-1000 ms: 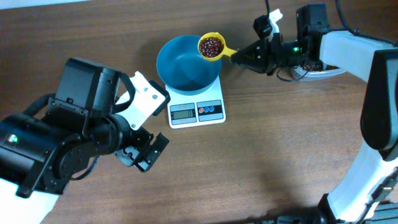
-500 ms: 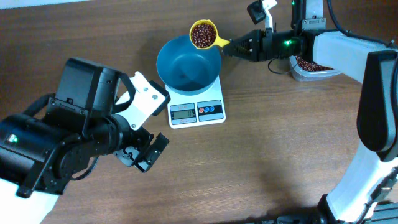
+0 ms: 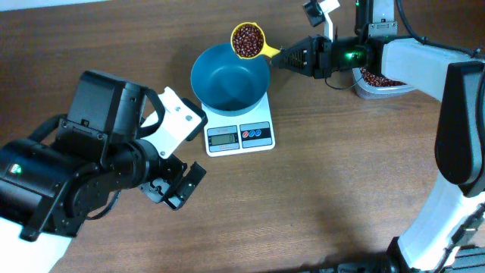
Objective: Scoop item into bowl and weigh 50g on scale
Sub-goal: 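Tilt the scoop over the teal bowl to pour beans in, then shake the tilted scoop over the bowl to empty remaining beans, then move the empty scoop back to the bean tub with the right gripper, then dip the scoop into the beans again with the right gripper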
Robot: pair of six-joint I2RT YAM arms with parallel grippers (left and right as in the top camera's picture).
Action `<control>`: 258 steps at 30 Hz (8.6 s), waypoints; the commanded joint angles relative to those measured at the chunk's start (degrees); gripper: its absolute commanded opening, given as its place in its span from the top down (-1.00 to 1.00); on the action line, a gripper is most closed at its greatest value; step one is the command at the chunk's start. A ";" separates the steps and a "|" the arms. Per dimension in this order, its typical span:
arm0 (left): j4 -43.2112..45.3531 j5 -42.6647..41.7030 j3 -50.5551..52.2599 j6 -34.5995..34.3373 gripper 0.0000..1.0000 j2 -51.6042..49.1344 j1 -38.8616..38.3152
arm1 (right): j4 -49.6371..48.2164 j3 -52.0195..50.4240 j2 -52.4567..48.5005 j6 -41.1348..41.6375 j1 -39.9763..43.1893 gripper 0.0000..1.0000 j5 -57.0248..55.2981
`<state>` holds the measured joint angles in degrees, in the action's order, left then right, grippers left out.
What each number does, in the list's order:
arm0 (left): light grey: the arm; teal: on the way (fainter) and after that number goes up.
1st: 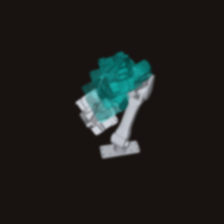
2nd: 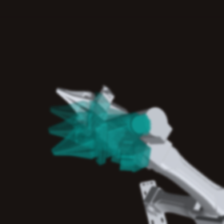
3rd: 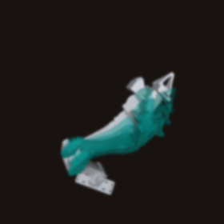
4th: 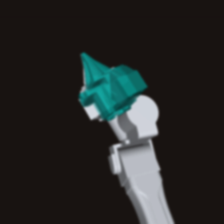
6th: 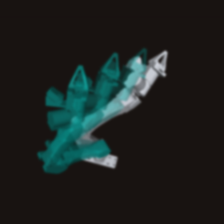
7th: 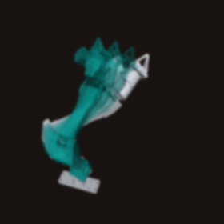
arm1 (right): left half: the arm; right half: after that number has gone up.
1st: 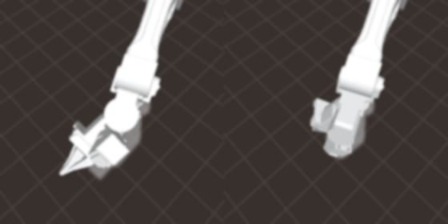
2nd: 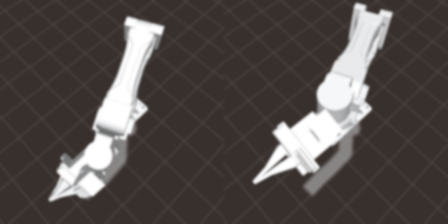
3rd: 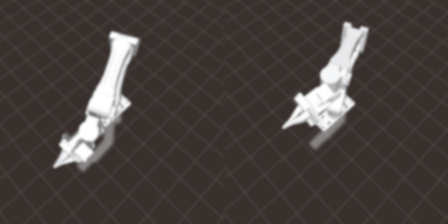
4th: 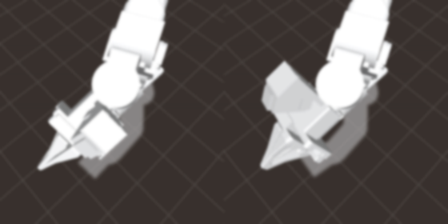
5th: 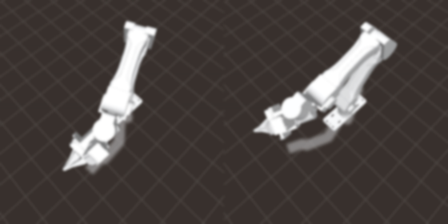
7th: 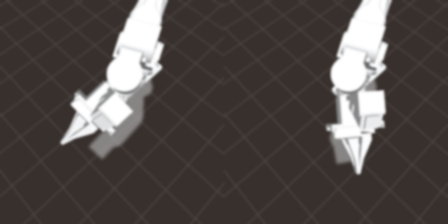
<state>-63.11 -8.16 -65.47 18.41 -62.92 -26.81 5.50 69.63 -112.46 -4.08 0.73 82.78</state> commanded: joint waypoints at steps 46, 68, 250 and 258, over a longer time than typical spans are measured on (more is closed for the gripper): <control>0.09 -0.59 -0.81 -0.39 -0.97 0.02 0.35 | -6.97 0.44 3.37 -5.81 -1.38 0.92 -10.32; 0.09 -0.59 -0.81 -0.37 -0.97 0.02 0.35 | 14.32 0.44 12.17 -16.94 -3.41 0.92 -23.50; 0.09 -0.59 -0.81 -0.39 -0.97 0.02 0.35 | 38.21 7.13 15.04 -3.80 12.92 0.92 -84.04; 0.09 -0.59 -0.81 -0.39 -0.98 0.02 0.35 | 43.58 7.10 15.02 -4.00 21.38 0.92 -69.20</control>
<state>-63.13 -8.14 -65.49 18.41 -63.07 -26.59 48.62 75.55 -97.34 -8.54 19.29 10.11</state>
